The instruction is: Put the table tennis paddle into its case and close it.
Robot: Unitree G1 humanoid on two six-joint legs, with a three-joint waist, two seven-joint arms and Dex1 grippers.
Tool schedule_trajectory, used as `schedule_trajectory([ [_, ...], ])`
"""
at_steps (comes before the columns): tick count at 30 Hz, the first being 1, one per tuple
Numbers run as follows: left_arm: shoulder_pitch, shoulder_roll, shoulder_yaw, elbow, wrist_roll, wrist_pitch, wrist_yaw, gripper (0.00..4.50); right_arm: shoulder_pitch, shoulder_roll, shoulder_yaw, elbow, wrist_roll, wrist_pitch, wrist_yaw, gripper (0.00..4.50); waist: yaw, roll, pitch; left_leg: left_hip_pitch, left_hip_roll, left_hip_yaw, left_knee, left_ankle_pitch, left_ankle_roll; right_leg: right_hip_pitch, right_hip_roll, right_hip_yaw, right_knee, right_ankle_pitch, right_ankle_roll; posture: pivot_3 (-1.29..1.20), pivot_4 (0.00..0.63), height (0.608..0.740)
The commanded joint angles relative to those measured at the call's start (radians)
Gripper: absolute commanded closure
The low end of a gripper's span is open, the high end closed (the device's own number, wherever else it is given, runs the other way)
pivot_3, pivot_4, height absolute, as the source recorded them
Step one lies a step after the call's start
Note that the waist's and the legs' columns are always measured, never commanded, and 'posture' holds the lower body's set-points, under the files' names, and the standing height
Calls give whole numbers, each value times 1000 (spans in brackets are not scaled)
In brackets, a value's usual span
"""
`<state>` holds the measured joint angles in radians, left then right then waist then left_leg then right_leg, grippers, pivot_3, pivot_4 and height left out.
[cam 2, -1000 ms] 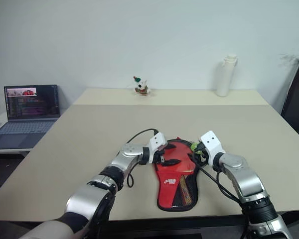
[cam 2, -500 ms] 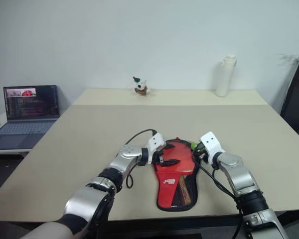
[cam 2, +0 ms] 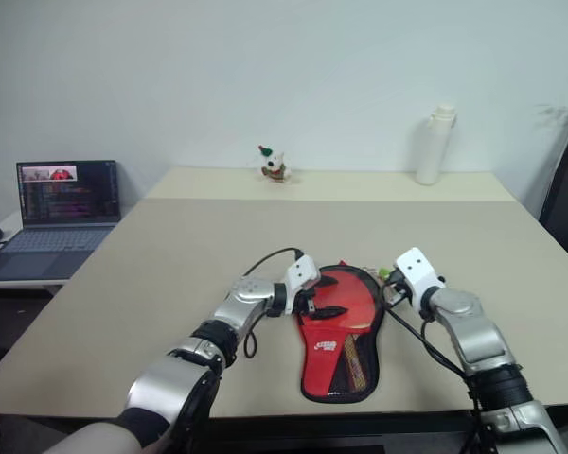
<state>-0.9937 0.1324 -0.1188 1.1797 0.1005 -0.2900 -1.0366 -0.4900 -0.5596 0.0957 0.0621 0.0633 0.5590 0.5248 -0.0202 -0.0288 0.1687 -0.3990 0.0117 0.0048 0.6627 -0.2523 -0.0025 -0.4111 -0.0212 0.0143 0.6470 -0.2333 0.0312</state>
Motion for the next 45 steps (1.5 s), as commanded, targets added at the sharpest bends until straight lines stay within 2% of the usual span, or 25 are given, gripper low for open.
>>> schedule_trajectory([
  [1,29,-13,-24,35,20,24,-6,465,65,-78,-48,-135,29,46,67,4477,3,0,0,0,0,0,0,0,0,0,0,0,0,0,1,0,150,740],
  [11,18,-30,-23,47,23,36,6,465,334,-244,-84,-509,163,203,237,4477,20,1,-2,1,0,-1,0,0,0,2,0,-2,-1,-1,2,0,150,740],
  [17,8,-42,-25,50,26,39,18,465,503,-353,-167,-707,282,280,341,4477,21,2,-2,1,0,-2,1,0,0,3,0,-2,-1,-1,2,0,150,740],
  [23,2,-48,-26,56,30,38,30,465,684,-436,-260,-873,406,351,425,4477,23,2,-3,2,0,-2,2,0,0,4,0,-3,-1,-1,2,0,150,740],
  [30,-3,-51,-22,65,32,42,47,465,831,-477,-322,-974,499,375,459,4477,30,1,-3,1,0,-2,2,0,0,5,-1,-4,-2,-2,3,0,150,740],
  [37,-9,-59,-23,70,36,40,83,465,839,-463,-257,-997,518,361,421,4477,35,1,-3,1,0,-2,2,0,0,5,-1,-5,-3,-2,3,0,150,740],
  [42,-11,-64,-25,71,37,38,95,465,773,-425,-168,-978,497,359,359,4477,37,1,-3,1,0,-2,2,0,0,5,-1,-5,-3,-2,3,0,150,740],
  [45,-12,-64,-22,66,32,33,92,465,716,-406,-195,-953,545,406,338,4477,37,1,-3,1,0,-2,2,0,0,5,-1,-5,-3,-2,3,0,150,740],
])
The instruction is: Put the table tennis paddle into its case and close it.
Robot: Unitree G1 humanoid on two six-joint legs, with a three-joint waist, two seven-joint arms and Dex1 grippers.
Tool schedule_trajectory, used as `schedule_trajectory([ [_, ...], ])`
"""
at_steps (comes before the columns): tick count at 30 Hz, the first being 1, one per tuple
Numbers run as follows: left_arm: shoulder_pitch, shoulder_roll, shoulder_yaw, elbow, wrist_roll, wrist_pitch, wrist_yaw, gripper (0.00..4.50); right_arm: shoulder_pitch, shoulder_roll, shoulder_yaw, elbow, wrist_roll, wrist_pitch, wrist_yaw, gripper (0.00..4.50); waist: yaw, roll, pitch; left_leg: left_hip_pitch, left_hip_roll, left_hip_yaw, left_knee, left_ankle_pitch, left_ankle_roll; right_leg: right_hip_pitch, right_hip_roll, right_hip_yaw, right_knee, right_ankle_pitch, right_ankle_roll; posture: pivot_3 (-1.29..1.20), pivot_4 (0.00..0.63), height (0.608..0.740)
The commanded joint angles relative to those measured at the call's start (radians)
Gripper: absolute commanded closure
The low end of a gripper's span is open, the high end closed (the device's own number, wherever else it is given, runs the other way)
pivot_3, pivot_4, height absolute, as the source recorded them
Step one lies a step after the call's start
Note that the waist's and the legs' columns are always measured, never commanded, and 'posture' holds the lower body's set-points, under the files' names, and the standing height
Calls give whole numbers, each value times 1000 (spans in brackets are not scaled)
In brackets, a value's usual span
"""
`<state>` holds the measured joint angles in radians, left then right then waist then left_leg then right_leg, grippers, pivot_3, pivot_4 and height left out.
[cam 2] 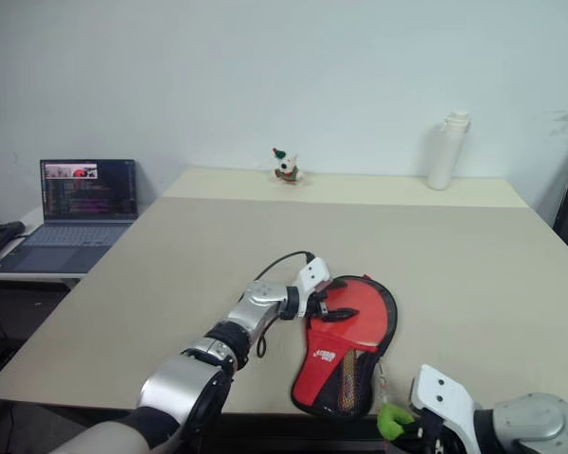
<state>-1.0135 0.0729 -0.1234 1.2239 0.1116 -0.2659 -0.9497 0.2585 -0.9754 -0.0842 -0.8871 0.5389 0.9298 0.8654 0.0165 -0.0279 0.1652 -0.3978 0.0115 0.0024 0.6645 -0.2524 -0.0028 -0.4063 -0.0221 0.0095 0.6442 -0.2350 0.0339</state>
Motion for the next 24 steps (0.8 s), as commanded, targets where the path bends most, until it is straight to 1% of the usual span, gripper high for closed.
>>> schedule_trajectory([
  [1,8,-1,-14,18,17,3,2,465,-54,14,-41,9,100,58,0,4477,0,0,0,0,0,0,0,0,0,0,0,0,0,0,0,0,150,740],
  [2,7,2,-10,14,12,-1,-4,465,-72,14,-62,23,123,74,0,4477,0,0,0,0,0,0,0,0,0,0,0,1,0,0,0,0,150,740],
  [5,8,16,7,-12,-10,-19,-22,465,-114,0,-112,45,178,100,6,3753,0,-1,0,1,0,0,1,0,0,0,0,1,0,0,0,0,150,740],
  [6,10,21,16,-27,-22,-26,-30,465,-129,8,-135,45,208,118,-5,3475,0,-1,1,0,0,0,1,0,0,0,0,1,0,0,0,0,150,740],
  [8,17,33,34,-67,-49,-35,-48,465,-160,22,-177,39,277,159,-32,2770,-3,-1,1,0,1,0,0,0,0,-1,0,1,0,0,0,0,150,740],
  [11,33,53,55,-142,-88,-27,-78,465,-215,30,-212,47,356,198,-75,1776,-7,-2,2,0,1,0,0,0,0,-1,1,2,1,0,0,0,150,740],
  [13,44,67,69,-197,-119,-1,-104,465,-270,38,-228,77,402,219,-110,1776,-10,-3,4,-1,1,0,0,0,0,-2,1,2,1,0,0,0,150,740],
  [16,69,129,113,-331,-196,88,-152,465,-470,119,-217,248,377,211,-237,1776,-23,-6,6,0,2,1,0,0,0,-2,1,3,2,2,-1,0,150,740],
  [19,113,180,133,-456,-258,207,-195,465,-589,186,-130,396,249,164,-338,1776,-25,-6,7,0,2,2,0,0,0,-2,1,4,2,3,-1,0,150,740],
  [22,189,250,120,-601,-299,315,-269,465,-657,253,-46,531,117,87,-414,1776,-25,-6,6,-1,2,1,-1,0,0,-4,1,4,2,2,-2,0,150,740],
  [24,238,298,115,-692,-323,388,-303,465,-684,294,-5,600,59,43,-433,1776,-25,-5,7,-2,2,2,-2,0,0,-6,2,5,3,4,-6,0,150,740],
])
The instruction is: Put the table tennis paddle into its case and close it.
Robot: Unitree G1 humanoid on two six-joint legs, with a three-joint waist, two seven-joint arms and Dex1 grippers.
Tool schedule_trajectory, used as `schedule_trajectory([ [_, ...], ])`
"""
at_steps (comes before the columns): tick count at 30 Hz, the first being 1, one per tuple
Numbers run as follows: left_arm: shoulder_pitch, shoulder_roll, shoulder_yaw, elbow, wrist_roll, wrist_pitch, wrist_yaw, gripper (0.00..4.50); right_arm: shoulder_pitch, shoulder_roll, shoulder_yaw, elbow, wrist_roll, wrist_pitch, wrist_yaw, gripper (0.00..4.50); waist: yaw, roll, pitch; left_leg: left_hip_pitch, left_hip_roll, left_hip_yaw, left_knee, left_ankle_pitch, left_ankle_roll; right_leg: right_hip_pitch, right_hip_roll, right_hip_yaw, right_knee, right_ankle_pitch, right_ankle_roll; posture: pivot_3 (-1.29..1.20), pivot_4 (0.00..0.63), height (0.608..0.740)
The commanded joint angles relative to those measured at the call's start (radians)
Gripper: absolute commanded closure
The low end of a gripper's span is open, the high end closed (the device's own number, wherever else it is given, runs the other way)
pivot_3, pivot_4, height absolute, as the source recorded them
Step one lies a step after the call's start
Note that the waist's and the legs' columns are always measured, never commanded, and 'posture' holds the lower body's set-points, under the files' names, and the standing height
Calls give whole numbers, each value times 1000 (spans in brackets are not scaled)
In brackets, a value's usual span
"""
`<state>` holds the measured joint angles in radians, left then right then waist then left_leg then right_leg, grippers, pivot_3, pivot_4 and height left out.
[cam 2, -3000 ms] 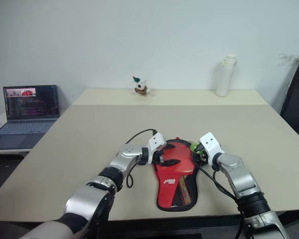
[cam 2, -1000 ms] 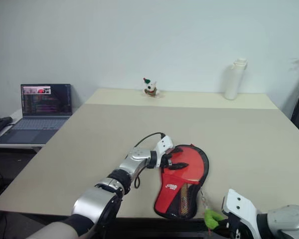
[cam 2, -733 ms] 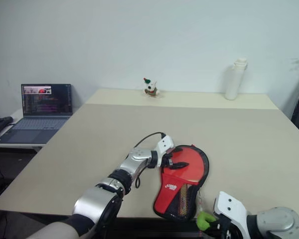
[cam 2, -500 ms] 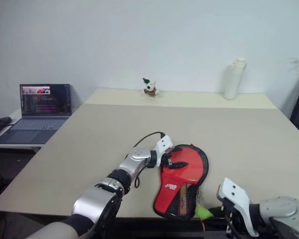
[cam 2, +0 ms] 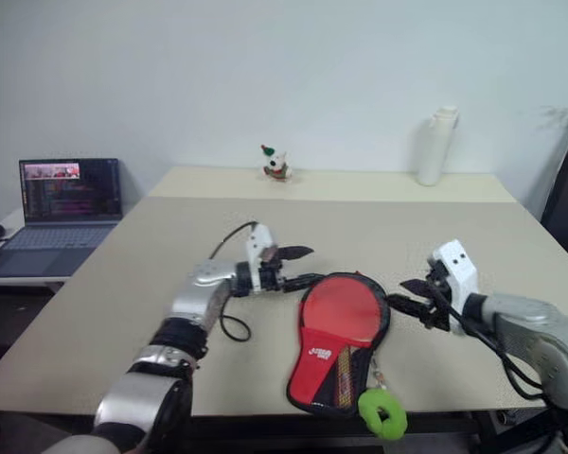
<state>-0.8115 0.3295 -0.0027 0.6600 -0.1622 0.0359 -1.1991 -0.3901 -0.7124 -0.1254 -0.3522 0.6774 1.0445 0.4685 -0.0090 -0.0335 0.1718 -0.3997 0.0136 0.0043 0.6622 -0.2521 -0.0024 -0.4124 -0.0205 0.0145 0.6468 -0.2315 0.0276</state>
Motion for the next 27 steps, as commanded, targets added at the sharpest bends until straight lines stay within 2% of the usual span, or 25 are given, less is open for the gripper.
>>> schedule_trajectory([
  [1,58,64,-7,-167,-59,115,-65,465,-45,55,47,92,-98,-89,-44,1776,0,0,0,-1,0,0,0,0,0,-2,0,0,1,1,-1,0,150,740],
  [7,161,163,-4,-326,-93,222,-73,465,-65,161,88,226,-202,-175,-78,1776,5,1,1,-3,0,0,1,0,0,-4,-1,0,1,1,-1,0,150,740],
  [15,243,195,4,-447,-120,290,-4,465,-78,256,94,356,-266,-200,-95,1776,4,1,1,-1,0,1,1,0,0,-3,0,0,2,1,-1,0,150,740],
  [18,250,197,-1,-460,-125,295,9,465,-101,295,69,402,-260,-186,-107,2387,1,1,1,-1,1,1,1,0,0,-2,0,1,3,1,-1,0,150,740],
  [24,251,199,-7,-472,-125,299,26,465,-151,349,39,478,-254,-163,-113,4430,-1,1,1,0,1,2,1,0,0,-2,0,1,3,1,-1,0,150,740],
  [27,253,201,-12,-480,-123,299,31,465,-186,367,58,517,-271,-177,-97,4469,-6,1,1,0,1,2,1,0,0,-2,0,1,3,1,-1,0,150,740],
])
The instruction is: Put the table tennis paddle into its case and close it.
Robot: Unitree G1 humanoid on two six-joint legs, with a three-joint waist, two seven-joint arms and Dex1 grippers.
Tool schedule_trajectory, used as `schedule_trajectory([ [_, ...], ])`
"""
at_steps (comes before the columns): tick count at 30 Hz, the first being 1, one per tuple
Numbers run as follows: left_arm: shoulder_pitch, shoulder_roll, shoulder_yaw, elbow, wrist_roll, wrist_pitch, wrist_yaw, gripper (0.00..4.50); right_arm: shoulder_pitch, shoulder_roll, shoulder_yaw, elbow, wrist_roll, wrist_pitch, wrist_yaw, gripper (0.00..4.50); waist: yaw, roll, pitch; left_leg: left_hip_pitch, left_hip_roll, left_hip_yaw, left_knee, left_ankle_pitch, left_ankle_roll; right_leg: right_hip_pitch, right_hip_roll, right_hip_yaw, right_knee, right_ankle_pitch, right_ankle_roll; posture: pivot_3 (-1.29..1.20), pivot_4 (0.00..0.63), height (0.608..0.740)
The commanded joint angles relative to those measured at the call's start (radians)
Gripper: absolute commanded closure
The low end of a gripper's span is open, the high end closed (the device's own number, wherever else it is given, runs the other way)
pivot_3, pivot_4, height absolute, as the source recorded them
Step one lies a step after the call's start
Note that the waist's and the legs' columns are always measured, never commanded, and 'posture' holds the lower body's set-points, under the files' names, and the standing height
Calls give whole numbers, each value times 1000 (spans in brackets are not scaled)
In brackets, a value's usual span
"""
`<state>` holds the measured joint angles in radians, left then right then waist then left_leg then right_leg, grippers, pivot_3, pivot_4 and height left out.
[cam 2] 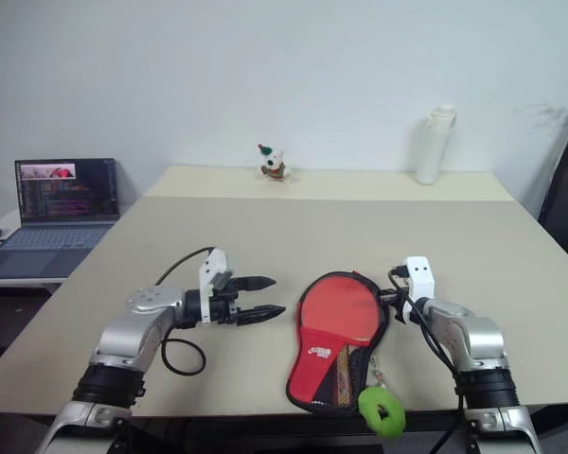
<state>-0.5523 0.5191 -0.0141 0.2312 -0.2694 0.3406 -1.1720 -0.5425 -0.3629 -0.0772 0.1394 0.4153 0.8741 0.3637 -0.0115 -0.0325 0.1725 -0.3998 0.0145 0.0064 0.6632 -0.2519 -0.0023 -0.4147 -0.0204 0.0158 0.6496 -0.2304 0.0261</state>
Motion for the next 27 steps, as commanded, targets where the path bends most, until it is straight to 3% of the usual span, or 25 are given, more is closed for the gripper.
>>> schedule_trajectory([
  [1,-6,13,-2,-53,-16,-7,5,465,-44,22,18,37,-14,-12,17,4469,-8,0,0,0,0,0,0,0,0,0,0,0,0,0,0,0,150,740],
  [27,-17,9,-30,-53,-11,-13,29,465,-334,119,84,384,-161,-241,125,4469,-40,1,1,0,1,4,0,0,0,-6,0,4,9,1,-2,0,150,740],
])
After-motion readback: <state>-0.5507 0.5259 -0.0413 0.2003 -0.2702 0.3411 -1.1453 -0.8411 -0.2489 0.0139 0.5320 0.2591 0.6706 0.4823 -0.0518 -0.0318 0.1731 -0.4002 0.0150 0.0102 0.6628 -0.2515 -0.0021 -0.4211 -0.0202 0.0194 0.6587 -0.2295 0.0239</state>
